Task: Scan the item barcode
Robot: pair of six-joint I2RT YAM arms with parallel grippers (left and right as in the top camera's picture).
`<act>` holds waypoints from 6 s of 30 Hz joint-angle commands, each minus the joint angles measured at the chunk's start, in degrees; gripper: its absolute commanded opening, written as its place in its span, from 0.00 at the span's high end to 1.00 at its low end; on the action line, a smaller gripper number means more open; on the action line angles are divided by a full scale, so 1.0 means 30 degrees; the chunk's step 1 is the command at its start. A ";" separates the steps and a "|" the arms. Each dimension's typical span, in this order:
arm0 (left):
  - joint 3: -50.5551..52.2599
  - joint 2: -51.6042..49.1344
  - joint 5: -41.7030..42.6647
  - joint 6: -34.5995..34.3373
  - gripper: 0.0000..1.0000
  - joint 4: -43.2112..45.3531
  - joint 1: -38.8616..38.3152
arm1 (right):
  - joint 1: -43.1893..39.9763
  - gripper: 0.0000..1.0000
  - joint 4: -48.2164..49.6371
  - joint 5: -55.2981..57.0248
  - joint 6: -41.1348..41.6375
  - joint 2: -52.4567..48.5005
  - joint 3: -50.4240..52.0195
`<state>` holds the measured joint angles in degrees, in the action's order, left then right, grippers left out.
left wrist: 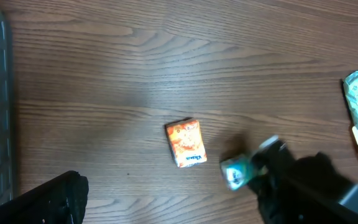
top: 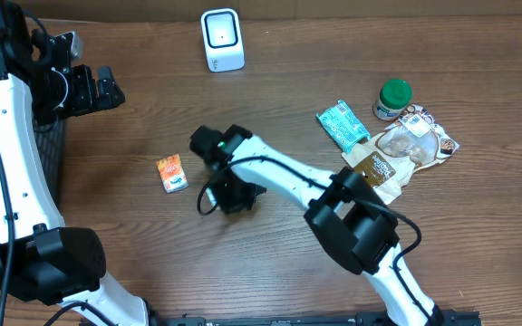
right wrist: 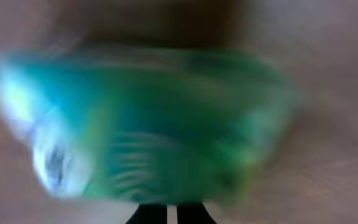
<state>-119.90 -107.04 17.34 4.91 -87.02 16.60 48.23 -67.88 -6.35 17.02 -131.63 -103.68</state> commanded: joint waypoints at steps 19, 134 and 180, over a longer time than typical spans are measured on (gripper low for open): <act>-0.0175 0.0036 0.0015 0.0299 0.00 0.0029 0.0051 | -0.4852 0.92 0.3803 -0.5982 -0.2368 0.1013 -0.1632; -0.0175 0.0036 0.0015 0.0299 0.00 0.0036 0.0051 | -0.7883 0.64 0.5042 -0.5399 -0.1698 0.4328 0.4364; -0.0175 0.0036 0.0015 0.0299 0.00 0.0036 0.0051 | -0.9326 0.96 0.9959 -1.2830 -0.3359 0.5515 0.8036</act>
<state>-119.90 -107.04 17.32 4.91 -87.02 16.60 23.27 -37.67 -35.62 8.80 -119.85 -80.12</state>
